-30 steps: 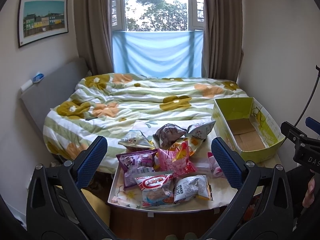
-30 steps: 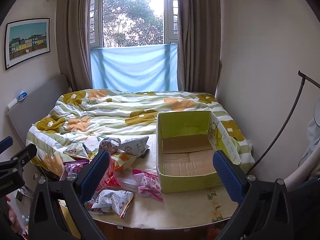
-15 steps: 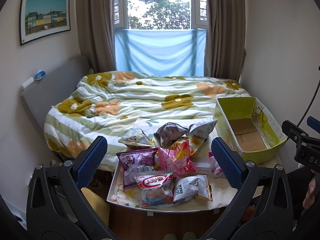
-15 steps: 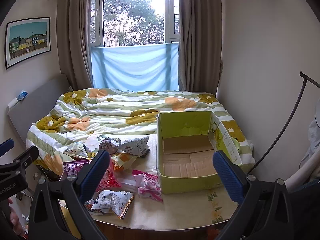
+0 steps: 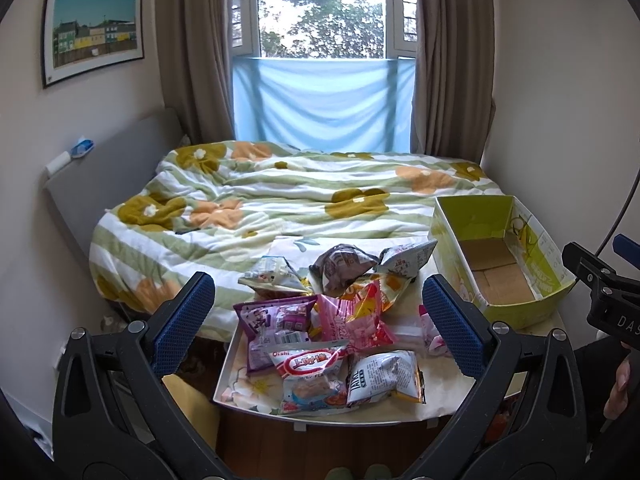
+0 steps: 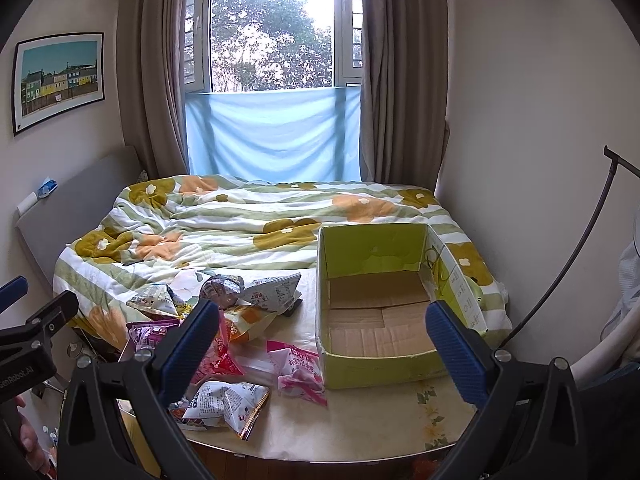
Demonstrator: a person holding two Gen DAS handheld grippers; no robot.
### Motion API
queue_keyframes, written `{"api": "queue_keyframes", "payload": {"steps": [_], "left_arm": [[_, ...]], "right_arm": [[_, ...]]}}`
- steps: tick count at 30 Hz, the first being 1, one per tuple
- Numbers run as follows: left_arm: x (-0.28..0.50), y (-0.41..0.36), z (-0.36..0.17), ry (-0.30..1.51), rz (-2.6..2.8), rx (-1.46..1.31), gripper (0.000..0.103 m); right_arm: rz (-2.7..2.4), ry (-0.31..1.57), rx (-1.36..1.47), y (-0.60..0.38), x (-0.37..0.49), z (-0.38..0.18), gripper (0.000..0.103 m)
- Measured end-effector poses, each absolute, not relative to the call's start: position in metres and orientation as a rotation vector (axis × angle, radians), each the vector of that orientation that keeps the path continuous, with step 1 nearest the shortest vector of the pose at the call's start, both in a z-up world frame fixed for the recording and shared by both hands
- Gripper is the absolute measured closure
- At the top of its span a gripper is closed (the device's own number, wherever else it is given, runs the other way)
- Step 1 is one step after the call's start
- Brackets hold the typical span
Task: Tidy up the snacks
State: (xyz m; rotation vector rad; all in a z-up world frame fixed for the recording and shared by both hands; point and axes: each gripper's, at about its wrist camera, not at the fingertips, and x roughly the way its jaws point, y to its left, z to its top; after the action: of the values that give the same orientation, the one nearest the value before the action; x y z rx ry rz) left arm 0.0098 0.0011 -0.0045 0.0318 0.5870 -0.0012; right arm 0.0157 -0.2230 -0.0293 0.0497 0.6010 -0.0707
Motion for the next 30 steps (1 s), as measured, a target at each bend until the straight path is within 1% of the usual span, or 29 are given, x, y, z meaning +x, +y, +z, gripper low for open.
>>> {"api": "queue_keyframes", "payload": {"steps": [30], "left_arm": [[0.0098,0.0002,-0.0019,0.591,0.007,0.032,0.001]], "right_arm": [[-0.067,0.602,0.054,-0.2223,0.0166,-0.0294,0.0]]}}
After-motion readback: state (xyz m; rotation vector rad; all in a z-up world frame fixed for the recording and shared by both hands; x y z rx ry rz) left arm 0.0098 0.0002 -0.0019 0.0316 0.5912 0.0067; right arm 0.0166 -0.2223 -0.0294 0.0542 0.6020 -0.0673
